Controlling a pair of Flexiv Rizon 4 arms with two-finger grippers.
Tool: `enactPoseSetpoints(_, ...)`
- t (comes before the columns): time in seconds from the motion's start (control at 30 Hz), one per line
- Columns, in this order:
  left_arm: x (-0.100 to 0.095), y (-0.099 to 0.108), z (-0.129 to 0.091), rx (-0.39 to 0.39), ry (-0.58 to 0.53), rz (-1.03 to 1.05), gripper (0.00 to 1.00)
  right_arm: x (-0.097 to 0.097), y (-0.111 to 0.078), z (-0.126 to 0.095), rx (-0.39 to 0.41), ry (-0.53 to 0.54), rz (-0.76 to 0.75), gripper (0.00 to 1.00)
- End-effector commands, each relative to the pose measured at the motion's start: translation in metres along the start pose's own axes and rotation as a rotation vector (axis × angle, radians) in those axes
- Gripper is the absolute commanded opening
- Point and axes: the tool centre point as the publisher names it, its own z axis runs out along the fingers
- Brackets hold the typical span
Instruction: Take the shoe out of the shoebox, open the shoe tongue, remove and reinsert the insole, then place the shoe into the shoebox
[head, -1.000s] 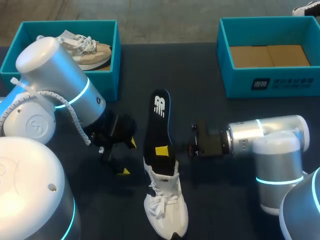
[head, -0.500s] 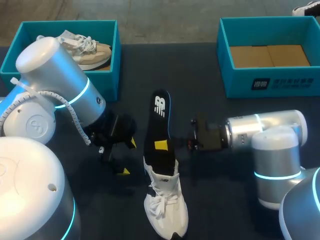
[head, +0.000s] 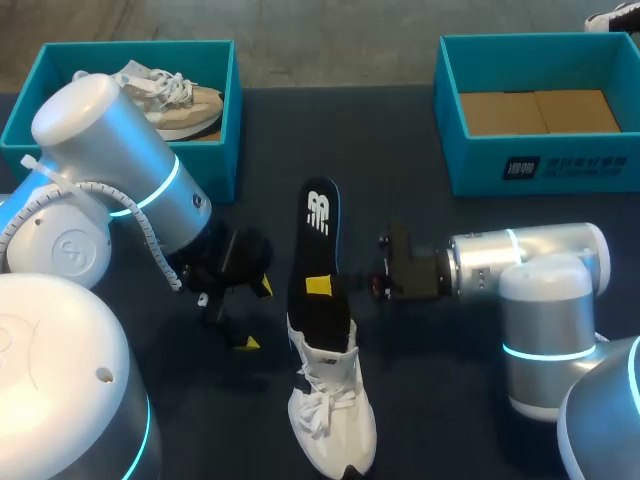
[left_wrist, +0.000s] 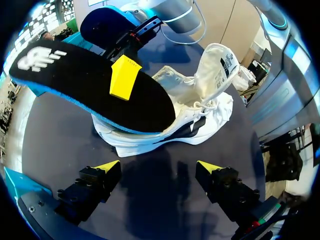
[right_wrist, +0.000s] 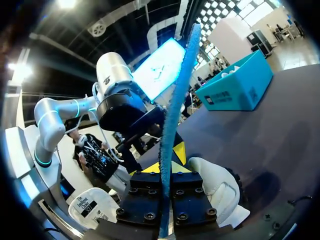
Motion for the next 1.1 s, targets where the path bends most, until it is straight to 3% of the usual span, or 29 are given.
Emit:
enactPoseSetpoints(0.03,0.002,0.001,0.000,0.001,-0.003,0.000,1.00,-0.002,-0.004,0.005,0.004,0.001,0.011,0.00)
enactPoseSetpoints(1.1,0.002,0.001,0.000,0.001,-0.003,0.000,1.00,0.015,-0.050,0.006,0.032,0.031,0.097,0.00)
